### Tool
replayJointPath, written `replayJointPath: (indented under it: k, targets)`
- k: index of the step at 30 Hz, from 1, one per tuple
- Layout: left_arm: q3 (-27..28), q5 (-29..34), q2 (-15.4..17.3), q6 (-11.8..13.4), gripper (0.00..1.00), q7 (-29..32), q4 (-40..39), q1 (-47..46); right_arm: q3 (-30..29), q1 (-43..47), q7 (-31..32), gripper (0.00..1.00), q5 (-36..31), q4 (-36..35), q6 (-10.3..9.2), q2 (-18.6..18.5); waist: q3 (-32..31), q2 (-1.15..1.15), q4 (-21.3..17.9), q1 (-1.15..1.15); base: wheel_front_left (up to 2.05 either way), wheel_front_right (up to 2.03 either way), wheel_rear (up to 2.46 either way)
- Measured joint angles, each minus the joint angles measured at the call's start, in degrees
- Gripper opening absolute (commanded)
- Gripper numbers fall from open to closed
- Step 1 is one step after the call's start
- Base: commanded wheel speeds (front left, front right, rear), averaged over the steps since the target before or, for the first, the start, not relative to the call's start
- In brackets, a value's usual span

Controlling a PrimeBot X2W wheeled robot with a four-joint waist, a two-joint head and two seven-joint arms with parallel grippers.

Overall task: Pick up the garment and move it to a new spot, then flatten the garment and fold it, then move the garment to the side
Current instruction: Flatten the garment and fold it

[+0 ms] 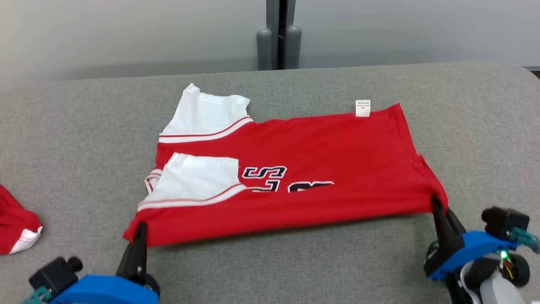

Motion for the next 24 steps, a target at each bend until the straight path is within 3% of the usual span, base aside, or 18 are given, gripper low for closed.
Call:
replayJointPath:
  k: [4, 9, 10, 11, 12, 13, 14, 20, 24]
  targets:
    - [-0.1, -1.0, -0.1, 1.3, 0.00, 0.5, -2.0, 8.6, -0.7, 9.5, 3.6, 0.00, 0.8, -7.8, 0.00, 0.0, 0.1, 0.00, 0.0, 0.00, 0.00, 0.00, 0.00]
    - [-0.9, -0.3, -0.1, 1.7, 0.00, 0.6, 0.0, 12.1, -0.7, 15.7, 5.8, 0.00, 2.6, -11.6, 0.00, 0.0, 0.4, 0.00, 0.0, 0.00, 0.00, 0.00, 0.00]
    - [-1.0, 0.3, 0.2, 1.7, 0.00, 0.3, 0.5, 12.0, -0.7, 16.1, 5.9, 0.06, 2.7, -11.8, 0.00, 0.0, 0.4, 0.00, 0.0, 0.00, 0.00, 0.00, 0.00]
    - [-1.0, 0.9, 0.4, 1.7, 0.22, -0.2, 1.0, 11.9, -0.6, 16.4, 6.0, 0.21, 2.7, -12.0, 0.00, 0.0, 0.4, 0.00, 0.0, 0.00, 0.00, 0.00, 0.00]
    - [-1.1, 1.5, 0.6, 1.5, 0.52, -0.7, 1.4, 11.6, -0.5, 16.5, 6.4, 0.42, 2.7, -12.2, 0.01, 0.0, 0.4, 0.00, 0.1, 0.00, 0.00, 0.00, 0.00]
    - [-1.3, 2.1, 1.0, 1.2, 1.00, -0.9, 1.7, 11.2, -0.4, 16.6, 6.4, 0.74, 2.6, -12.3, 0.01, 0.0, 0.4, 0.00, 0.1, 0.00, 0.00, 0.00, 0.00]
    - [-1.3, 2.4, 1.2, 1.2, 1.00, -1.2, 1.9, 10.9, -0.4, 16.8, 6.5, 1.00, 2.6, -12.6, 0.00, 0.0, 0.4, 0.00, 0.0, 0.00, 0.00, 0.00, 0.00]
    - [-1.5, 5.8, 3.9, 1.3, 1.00, -2.1, 0.9, 9.7, -0.6, 17.8, 7.8, 1.00, 2.2, -15.2, -0.01, 0.0, 0.6, 0.00, -0.5, 0.00, 0.00, 0.00, 0.00]
    - [-1.2, 9.6, 7.4, 2.5, 1.00, -1.8, -3.0, 6.3, -2.0, 17.2, 7.6, 1.00, 1.7, -18.4, -0.01, -0.1, 1.2, 0.00, -1.1, 0.00, 0.00, 0.00, 0.00]
